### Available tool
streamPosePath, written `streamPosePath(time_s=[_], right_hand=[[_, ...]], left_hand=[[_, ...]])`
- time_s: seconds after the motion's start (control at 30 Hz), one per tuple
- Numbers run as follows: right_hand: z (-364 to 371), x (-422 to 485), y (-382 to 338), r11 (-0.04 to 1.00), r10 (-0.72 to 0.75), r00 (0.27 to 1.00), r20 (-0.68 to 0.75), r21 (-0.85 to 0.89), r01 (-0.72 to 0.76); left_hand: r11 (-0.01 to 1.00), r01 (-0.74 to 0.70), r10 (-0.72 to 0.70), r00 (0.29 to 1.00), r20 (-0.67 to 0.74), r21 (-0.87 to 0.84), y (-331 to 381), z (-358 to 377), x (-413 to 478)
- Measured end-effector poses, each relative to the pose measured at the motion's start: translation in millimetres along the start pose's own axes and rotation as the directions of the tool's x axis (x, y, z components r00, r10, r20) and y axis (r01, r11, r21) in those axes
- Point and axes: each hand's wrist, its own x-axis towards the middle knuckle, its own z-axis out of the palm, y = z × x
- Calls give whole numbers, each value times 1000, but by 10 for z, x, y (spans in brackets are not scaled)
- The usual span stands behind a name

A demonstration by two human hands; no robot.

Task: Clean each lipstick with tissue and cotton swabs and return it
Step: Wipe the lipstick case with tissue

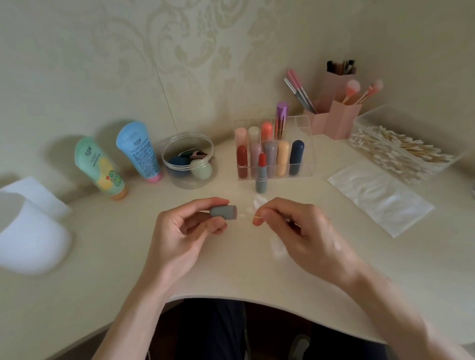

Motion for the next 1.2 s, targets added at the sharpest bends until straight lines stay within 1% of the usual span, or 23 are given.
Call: streamPosePath(time_s=[0.07,0.1,0.2,0.27,0.33,0.43,0.5,0.57,0.77,0.87,0.93,1.0,1.07,1.13,1.2], right_hand=[[-95,16,25,999,12,999,-44,50,-9],[-147,20,45,999,20,997,-70,47,-17],[-252,13,129,998,45,990,-130,-29,-49],[-277,7,154,992,47,987,-155,-110,-64],[-287,-1,134,981,20,987,-159,-189,-51],[-299,-11,98,967,15,987,-158,-248,-55],[-294,-12,87,968,19,986,-166,-243,-60],[-289,-13,101,970,12,983,-186,-235,-57],[-299,-15,129,980,19,974,-228,-188,-63],[-312,-13,145,981,21,966,-256,-182,-70],[-315,-14,161,981,25,963,-269,-177,-75],[-310,-11,171,986,28,961,-276,-153,-72],[-305,1,168,989,19,956,-291,-133,-60],[-313,19,163,993,1,949,-314,-115,-39],[-339,31,179,998,12,953,-302,-51,-29]], left_hand=[[1000,17,-17,1000,-5,-8,5,-3,11],[1000,23,-23,1000,-1,10,7,2,19],[995,44,-44,999,1,92,5,43,45],[977,22,-16,999,-29,213,-1,46,67],[921,-67,87,996,-36,384,13,18,81],[795,-192,234,972,1,576,86,-34,93],[709,-235,279,959,41,665,110,-51,106],[656,-247,287,956,67,713,78,-57,130],[657,-228,284,958,45,719,-41,-35,166],[664,-202,284,959,8,720,-53,-6,168],[658,-214,343,939,-35,722,-29,31,166],[649,-258,452,887,-91,716,25,105,140],[656,-303,524,842,-128,691,92,207,92],[674,-341,538,835,-118,655,128,315,48],[693,-348,523,845,-109,631,129,410,17]])
